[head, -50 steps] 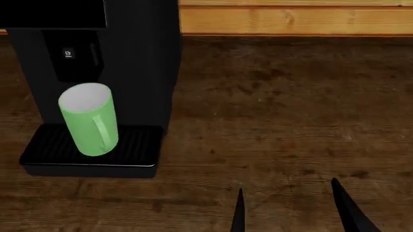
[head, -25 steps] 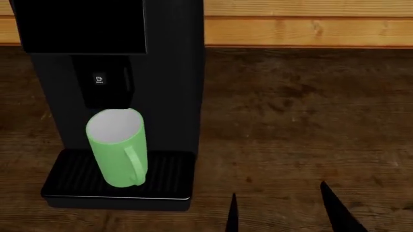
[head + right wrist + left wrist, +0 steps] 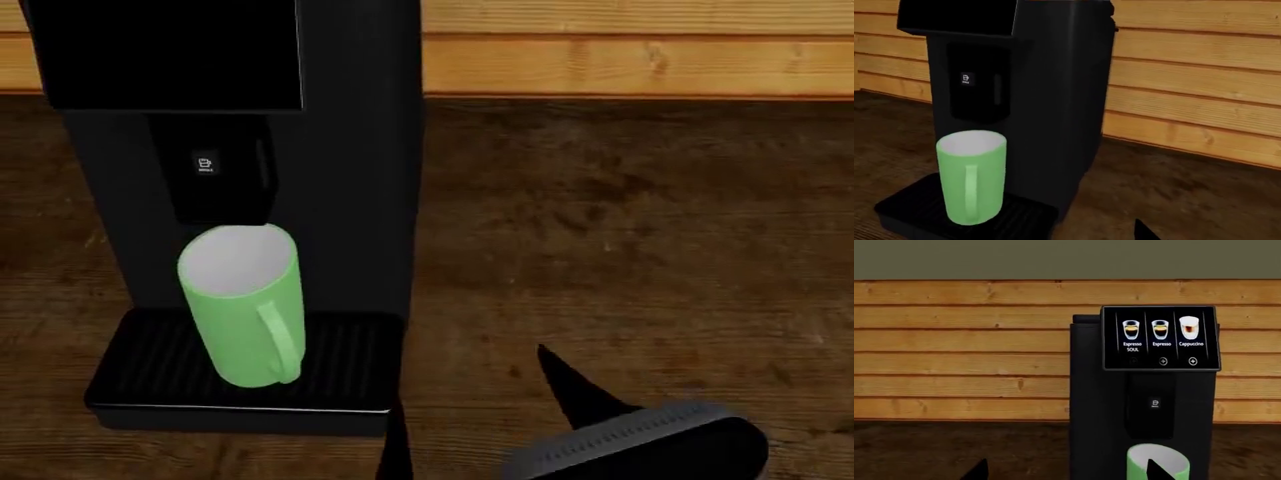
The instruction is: Pick the mug from under the coffee machine dispenser and place it on the counter.
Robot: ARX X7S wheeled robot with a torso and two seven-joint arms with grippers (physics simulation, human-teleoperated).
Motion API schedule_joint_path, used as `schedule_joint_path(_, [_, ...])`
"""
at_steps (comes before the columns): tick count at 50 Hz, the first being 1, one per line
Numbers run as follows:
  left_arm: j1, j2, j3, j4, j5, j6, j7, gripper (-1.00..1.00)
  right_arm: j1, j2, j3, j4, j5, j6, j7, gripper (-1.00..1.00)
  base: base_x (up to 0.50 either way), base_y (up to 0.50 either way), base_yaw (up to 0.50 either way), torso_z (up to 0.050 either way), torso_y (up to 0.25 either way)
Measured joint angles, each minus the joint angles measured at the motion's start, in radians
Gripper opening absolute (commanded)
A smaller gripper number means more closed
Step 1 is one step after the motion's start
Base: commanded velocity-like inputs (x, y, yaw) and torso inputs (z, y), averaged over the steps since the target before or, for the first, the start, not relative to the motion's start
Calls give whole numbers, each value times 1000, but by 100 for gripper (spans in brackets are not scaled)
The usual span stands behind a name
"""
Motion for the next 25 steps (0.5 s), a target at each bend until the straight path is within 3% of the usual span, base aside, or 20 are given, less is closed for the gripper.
schedule_joint_path(25, [33, 6, -10, -11, 6, 17, -7, 100, 50, -189, 33, 177, 191, 31, -157, 100, 0, 0, 0, 0, 0])
